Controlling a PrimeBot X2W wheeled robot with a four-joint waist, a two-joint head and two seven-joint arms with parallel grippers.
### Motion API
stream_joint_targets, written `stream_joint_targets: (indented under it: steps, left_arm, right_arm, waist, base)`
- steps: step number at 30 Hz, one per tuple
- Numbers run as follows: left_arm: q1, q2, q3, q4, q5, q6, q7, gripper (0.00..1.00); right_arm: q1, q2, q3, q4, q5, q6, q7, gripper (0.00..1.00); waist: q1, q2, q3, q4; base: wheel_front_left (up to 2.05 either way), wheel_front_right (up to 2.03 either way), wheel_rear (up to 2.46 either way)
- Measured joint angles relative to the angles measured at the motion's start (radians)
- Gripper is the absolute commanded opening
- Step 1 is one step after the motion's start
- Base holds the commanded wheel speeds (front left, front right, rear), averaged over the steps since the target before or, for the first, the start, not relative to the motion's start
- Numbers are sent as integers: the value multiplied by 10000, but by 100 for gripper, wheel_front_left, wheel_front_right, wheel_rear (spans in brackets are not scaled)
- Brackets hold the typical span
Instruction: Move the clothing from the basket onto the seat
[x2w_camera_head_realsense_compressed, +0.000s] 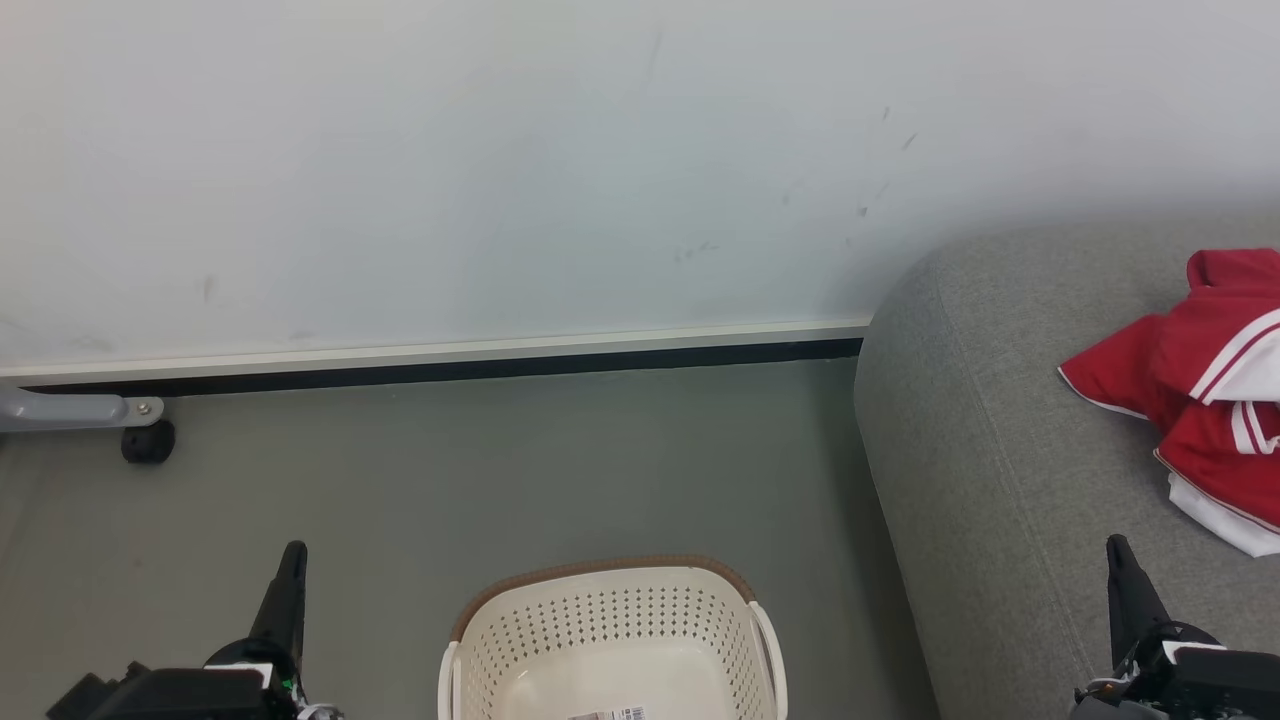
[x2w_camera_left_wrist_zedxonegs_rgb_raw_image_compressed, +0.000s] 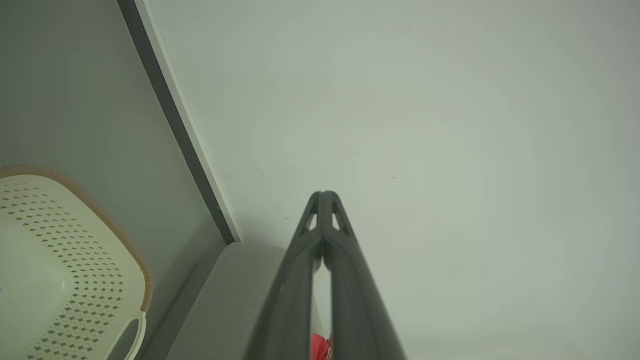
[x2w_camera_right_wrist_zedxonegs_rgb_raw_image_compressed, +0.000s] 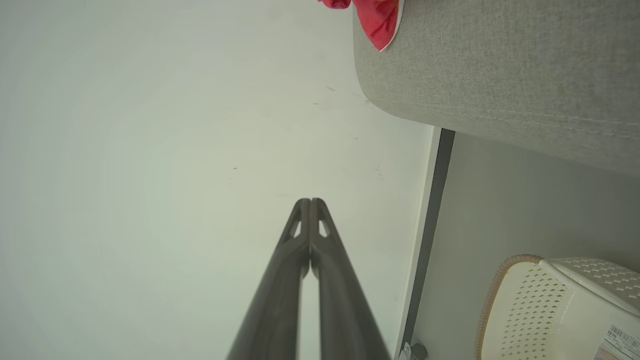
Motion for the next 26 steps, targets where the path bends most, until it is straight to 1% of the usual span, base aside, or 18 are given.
stream_joint_targets:
  steps: [20, 26]
  left_arm:
    - [0, 0, 0, 6, 0, 0, 0, 0]
    - [-1, 0, 0, 10, 0, -71, 0, 0]
  right_arm:
    - [0, 0, 2, 0, 2, 2, 0, 0]
    - [0, 0, 2, 2, 2, 2, 0, 0]
  waist:
    - [0, 0, 0, 0]
    - [0, 0, 0, 0]
  base:
    - [0, 0, 0]
    - [0, 0, 0]
